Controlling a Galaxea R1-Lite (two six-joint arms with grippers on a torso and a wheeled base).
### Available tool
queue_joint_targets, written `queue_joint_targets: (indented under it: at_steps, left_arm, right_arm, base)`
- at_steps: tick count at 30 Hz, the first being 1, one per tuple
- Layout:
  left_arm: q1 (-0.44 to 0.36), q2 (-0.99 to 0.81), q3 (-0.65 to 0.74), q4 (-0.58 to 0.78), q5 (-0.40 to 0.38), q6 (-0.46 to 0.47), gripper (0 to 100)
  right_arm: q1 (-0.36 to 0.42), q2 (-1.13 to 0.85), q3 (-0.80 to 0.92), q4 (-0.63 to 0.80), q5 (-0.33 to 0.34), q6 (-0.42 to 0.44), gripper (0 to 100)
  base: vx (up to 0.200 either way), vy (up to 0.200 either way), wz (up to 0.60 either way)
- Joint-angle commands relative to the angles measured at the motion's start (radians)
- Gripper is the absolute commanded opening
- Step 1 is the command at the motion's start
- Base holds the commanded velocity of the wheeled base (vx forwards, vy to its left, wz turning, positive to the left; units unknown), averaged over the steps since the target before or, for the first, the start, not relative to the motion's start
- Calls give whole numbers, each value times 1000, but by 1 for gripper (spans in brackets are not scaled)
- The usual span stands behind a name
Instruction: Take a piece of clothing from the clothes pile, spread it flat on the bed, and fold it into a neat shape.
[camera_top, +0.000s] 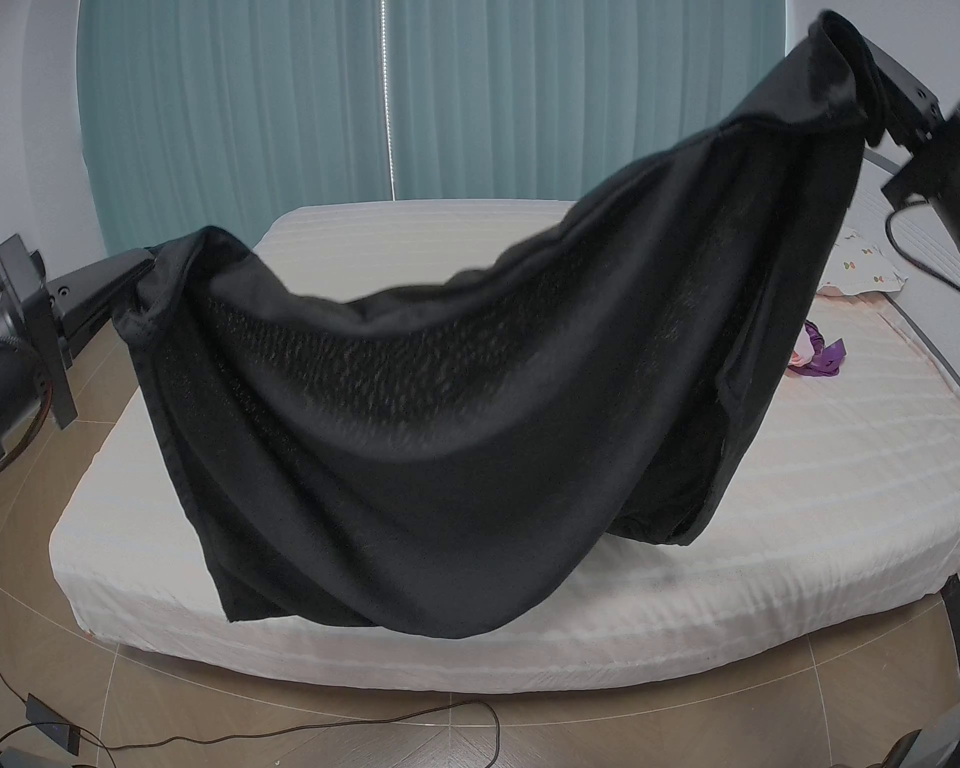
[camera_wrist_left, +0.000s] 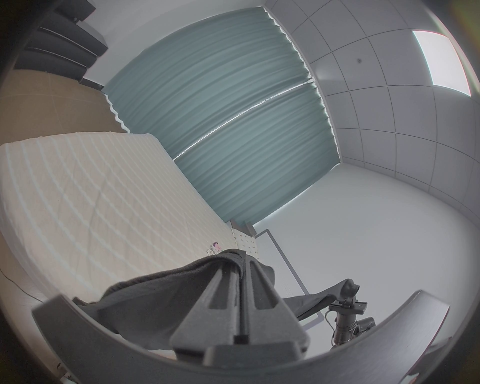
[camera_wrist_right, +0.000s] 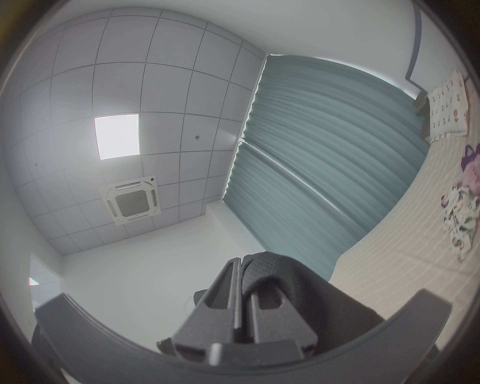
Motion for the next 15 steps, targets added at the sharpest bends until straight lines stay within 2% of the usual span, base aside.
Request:
queue_joint_targets:
  at_steps: [1,3,8,15]
  left_arm:
    - [131,309,-206,17,-7,-39,0]
    - [146,387,-240,17,-10,-65,0]
    - [173,519,-284,3,-11,-68,0]
    - [180,657,-330,-51,-10,-68,0]
  right_arm:
    - [-282,498,-551,286,-41,37,0]
    - [-291,584,-554,264,-83,34,0]
    - [-298,685,-541,197,-121,34,0]
    - [-302,757,-540,189,-132,14,0]
  base:
    - [0,0,0]
    - [0,0,0]
    - [200,0,0]
    - [200,0,0]
